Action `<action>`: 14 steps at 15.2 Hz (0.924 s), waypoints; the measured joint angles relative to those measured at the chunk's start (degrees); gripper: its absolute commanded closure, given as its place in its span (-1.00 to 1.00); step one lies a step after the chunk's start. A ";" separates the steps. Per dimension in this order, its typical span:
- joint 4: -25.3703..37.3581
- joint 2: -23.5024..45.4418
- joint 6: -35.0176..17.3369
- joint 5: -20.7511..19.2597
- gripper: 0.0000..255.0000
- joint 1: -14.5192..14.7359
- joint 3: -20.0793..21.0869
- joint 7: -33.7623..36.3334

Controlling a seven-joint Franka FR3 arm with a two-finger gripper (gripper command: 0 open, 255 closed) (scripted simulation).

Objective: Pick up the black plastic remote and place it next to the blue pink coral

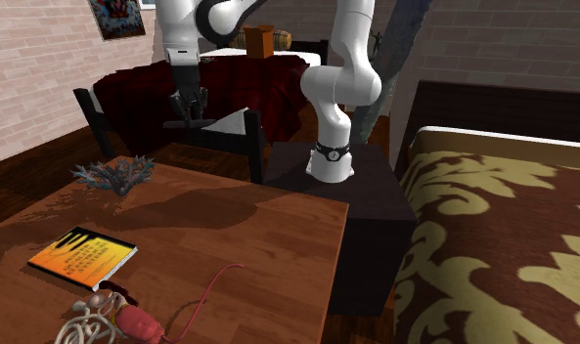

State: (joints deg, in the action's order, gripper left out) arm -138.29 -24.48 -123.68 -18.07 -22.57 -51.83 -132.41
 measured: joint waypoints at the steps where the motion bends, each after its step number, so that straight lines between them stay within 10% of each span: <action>1: 0.54 -0.01 0.32 -0.21 1.00 -0.39 -1.11 -1.48; 14: 2.45 8.23 -6.24 4.39 1.00 4.49 -15.02 -13.43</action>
State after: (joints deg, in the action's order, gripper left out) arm -135.84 -16.25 -129.91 -13.67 -18.08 -66.85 -145.84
